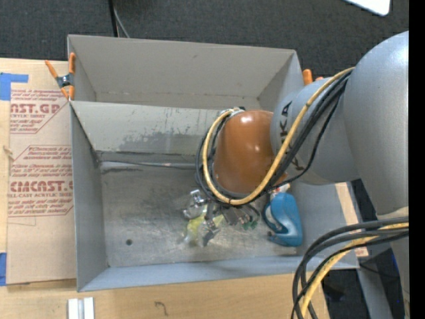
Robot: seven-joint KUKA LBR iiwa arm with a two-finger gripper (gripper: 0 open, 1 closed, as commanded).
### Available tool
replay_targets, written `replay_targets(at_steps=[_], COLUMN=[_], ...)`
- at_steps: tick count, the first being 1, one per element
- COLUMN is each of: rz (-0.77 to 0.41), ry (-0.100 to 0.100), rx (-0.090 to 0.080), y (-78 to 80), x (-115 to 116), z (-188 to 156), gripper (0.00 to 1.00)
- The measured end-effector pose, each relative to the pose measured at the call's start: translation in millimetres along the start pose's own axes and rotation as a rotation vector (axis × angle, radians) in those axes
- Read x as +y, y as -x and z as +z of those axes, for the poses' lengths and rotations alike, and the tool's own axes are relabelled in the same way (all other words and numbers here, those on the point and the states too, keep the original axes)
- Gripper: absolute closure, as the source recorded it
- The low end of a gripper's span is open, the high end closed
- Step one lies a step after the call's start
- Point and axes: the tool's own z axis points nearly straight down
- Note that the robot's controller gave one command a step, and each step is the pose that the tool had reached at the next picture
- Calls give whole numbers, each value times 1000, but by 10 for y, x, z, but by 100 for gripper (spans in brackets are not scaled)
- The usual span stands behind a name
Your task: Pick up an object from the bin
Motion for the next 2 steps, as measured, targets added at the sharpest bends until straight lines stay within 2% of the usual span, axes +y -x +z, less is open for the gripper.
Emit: replay_targets(at_steps=[1, 2], rz=[0, -213], ry=[0, -1], rx=[0, -10], y=[0, 73], x=[0, 367], z=[0, -1594], gripper=[100, 100])
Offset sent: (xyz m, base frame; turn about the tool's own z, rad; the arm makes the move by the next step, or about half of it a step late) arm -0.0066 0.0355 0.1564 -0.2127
